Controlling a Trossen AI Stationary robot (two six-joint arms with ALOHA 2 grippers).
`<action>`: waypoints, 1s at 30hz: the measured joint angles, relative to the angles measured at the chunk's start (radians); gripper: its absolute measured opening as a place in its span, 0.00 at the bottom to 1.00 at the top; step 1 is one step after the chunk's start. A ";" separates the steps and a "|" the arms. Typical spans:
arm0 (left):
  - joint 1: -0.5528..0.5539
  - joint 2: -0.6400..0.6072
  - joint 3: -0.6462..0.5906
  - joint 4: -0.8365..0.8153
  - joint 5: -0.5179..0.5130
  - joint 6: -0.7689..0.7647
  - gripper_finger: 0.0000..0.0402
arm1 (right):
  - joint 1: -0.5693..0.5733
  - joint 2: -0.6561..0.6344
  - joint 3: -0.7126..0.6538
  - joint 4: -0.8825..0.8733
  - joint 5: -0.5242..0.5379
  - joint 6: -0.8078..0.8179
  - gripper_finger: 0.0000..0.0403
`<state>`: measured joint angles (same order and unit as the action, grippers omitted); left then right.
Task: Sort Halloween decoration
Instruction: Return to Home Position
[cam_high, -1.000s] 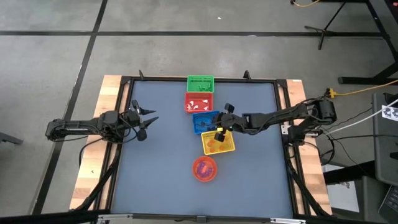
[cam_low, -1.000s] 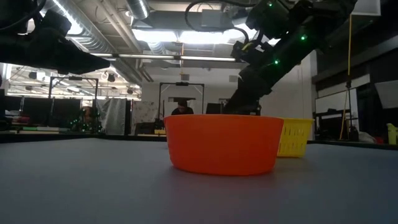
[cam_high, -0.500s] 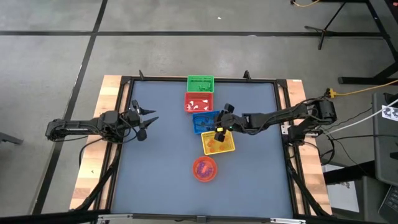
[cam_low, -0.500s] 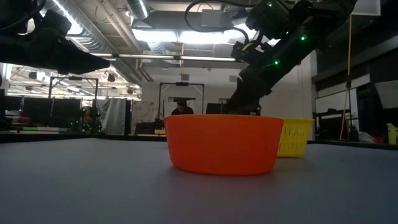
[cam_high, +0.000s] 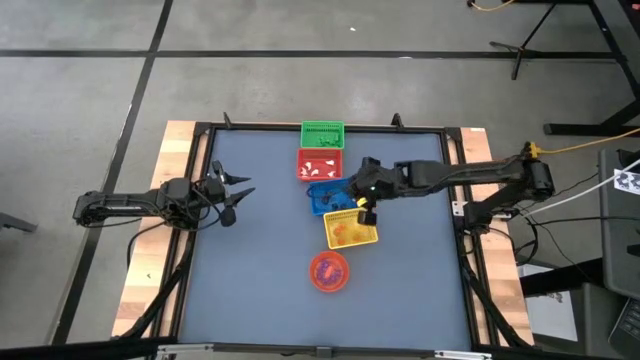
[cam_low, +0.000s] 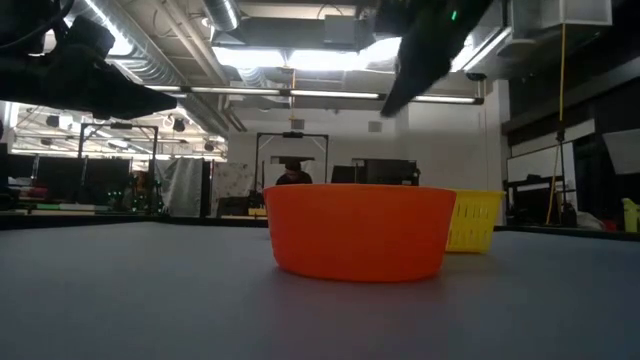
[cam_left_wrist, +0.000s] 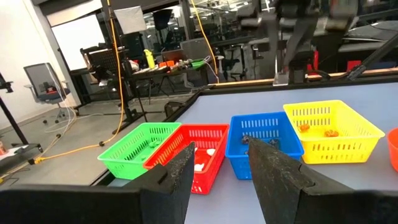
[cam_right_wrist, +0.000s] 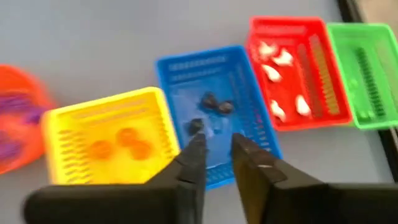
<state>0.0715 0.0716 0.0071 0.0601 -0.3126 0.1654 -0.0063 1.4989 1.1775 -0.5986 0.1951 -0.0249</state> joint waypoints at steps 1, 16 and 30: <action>0.000 0.000 0.000 0.000 0.000 0.000 0.34 | 0.000 -0.010 0.024 -0.035 -0.035 -0.017 0.18; 0.000 0.000 0.000 0.000 0.000 0.000 0.34 | 0.090 -0.365 -0.112 -0.232 -0.140 0.071 0.01; 0.000 0.000 0.000 0.000 0.000 0.000 0.34 | 0.210 -0.797 -0.638 0.237 -0.032 0.253 0.01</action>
<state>0.0715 0.0719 0.0071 0.0601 -0.3126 0.1654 0.2033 0.7021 0.5394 -0.3616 0.1632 0.2279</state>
